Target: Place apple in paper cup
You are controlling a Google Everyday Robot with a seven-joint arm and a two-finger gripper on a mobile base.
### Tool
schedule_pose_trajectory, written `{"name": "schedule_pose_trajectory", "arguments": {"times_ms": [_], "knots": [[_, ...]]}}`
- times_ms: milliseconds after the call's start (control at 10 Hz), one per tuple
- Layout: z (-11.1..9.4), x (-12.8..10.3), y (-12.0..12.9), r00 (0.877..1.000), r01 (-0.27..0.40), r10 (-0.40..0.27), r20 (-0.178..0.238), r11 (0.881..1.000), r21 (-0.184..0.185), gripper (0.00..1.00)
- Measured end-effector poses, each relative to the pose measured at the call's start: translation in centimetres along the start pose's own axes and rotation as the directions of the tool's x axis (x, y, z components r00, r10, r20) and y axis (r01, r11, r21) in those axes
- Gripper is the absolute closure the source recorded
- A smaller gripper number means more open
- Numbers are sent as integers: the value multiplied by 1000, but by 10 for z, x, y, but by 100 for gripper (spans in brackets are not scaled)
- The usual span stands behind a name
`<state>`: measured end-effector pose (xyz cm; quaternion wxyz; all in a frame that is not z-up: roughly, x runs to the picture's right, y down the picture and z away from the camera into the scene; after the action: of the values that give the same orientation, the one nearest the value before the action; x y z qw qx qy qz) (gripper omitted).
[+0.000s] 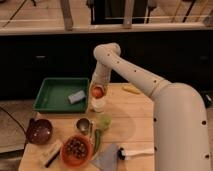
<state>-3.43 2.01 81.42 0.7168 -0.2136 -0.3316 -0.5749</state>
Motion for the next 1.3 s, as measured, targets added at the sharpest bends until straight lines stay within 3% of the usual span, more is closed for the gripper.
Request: {"name": "schedule_pose_trajectory", "arguments": {"times_ms": [1300], "knots": [[-1, -3, -2, 999, 35, -35, 2, 999, 10, 20]]}}
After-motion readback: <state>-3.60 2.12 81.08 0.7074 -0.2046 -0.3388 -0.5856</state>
